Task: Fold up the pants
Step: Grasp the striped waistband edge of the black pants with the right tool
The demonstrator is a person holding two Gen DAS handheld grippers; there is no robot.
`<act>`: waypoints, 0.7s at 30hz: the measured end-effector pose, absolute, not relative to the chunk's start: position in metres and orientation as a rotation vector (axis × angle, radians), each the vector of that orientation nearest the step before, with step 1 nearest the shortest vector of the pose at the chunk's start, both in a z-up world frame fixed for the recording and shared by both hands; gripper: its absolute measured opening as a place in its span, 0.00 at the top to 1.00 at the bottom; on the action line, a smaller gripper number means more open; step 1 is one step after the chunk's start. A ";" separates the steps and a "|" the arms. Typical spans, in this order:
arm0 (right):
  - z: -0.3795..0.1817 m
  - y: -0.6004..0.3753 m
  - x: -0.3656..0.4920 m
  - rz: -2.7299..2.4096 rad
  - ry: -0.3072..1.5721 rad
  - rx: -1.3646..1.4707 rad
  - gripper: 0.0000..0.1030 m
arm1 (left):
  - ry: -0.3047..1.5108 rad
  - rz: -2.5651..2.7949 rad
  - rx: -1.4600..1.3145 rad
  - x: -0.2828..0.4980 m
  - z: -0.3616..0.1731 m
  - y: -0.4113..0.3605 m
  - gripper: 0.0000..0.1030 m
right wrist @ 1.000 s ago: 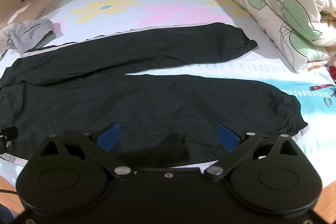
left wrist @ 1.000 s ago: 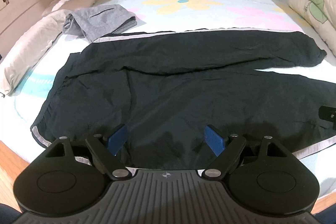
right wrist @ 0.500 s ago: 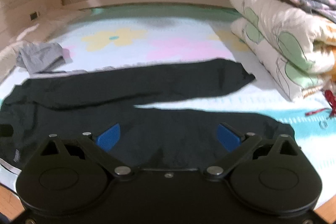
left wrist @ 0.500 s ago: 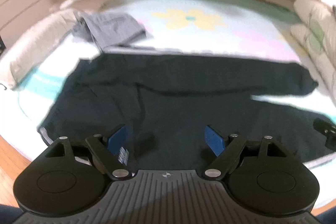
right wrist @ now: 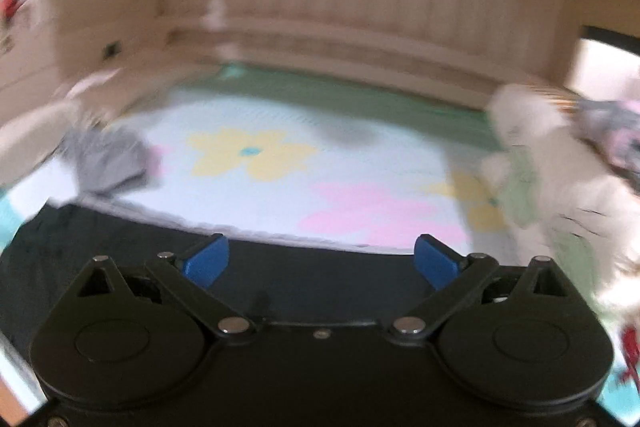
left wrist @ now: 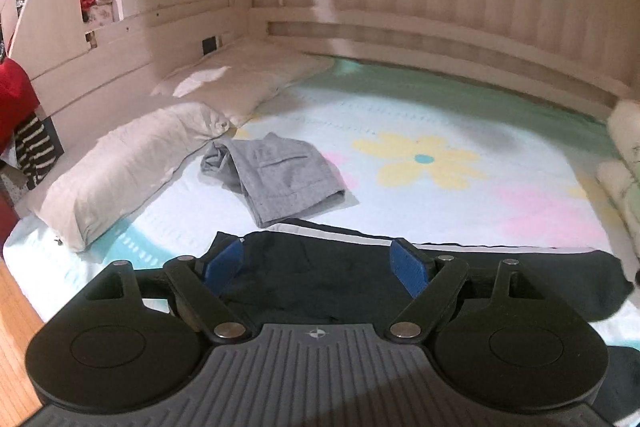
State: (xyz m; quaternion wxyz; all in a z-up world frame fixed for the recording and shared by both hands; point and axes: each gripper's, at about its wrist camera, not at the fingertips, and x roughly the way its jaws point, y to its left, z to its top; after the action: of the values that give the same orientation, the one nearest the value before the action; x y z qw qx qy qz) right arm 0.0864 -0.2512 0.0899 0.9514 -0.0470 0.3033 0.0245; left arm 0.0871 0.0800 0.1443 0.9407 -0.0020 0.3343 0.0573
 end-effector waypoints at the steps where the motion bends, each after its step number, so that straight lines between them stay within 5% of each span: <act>1: 0.081 -0.251 0.094 0.061 0.629 -0.102 0.04 | 0.697 0.121 -0.001 0.095 0.140 0.079 0.22; 5: 0.044 -0.244 0.128 0.096 0.666 -0.193 0.04 | 0.779 0.125 0.045 0.130 0.107 0.068 0.22; 11: -0.006 -0.231 0.191 0.181 0.766 -0.328 0.19 | 0.870 0.102 0.085 0.172 0.066 0.055 0.22; 21: -0.064 -0.211 0.301 0.401 0.781 -0.409 0.12 | 0.969 0.081 0.066 0.207 0.031 0.061 0.22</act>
State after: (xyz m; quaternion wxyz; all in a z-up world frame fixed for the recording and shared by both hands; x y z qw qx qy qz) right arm 0.3011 -0.2114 -0.0638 0.8850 -0.1967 0.3755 0.1926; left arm 0.2070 0.0605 0.0306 0.8836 0.0318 0.4655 0.0387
